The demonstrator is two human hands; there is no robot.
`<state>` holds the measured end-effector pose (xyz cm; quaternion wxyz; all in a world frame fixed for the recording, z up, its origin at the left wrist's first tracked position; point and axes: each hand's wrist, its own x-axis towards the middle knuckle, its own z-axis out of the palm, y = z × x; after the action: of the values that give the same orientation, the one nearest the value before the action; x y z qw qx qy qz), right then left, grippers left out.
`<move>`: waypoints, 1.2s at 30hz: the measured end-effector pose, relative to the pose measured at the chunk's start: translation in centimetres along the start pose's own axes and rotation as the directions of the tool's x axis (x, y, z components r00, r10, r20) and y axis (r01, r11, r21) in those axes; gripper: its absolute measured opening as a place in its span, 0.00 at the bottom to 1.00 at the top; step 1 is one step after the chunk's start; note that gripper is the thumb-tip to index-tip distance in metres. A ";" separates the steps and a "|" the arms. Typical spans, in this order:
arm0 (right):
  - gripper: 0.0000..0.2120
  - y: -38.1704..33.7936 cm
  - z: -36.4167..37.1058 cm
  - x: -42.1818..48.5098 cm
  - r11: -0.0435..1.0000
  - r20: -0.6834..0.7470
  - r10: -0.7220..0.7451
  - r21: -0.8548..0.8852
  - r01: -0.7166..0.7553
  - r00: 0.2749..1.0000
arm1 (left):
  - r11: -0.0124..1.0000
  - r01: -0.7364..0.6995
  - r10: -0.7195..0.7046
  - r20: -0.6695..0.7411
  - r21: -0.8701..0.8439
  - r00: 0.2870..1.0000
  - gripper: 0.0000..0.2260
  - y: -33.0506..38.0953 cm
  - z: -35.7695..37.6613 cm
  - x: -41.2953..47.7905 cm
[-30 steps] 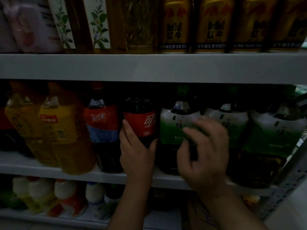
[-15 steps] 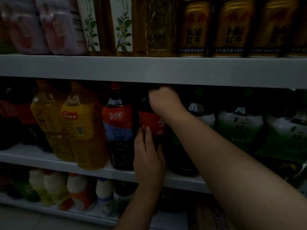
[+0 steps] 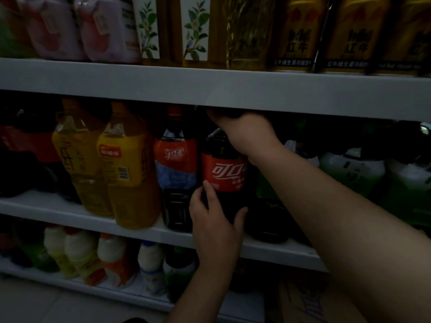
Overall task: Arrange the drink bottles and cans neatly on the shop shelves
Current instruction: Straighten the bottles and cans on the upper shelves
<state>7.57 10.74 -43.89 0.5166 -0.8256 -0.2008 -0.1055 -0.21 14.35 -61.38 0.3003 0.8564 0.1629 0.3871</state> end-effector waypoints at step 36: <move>0.09 6.2 6.1 -12.9 0.890 -0.280 -0.455 -0.186 0.417 0.845 | 0.969 0.060 -0.116 -0.231 -0.239 0.966 0.36 -5.0 -2.9 3.7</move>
<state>-1.46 11.00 -56.52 0.4546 -0.7595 -0.2914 -0.3627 -0.30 21.20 -61.01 0.3922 0.7537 0.1907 0.4916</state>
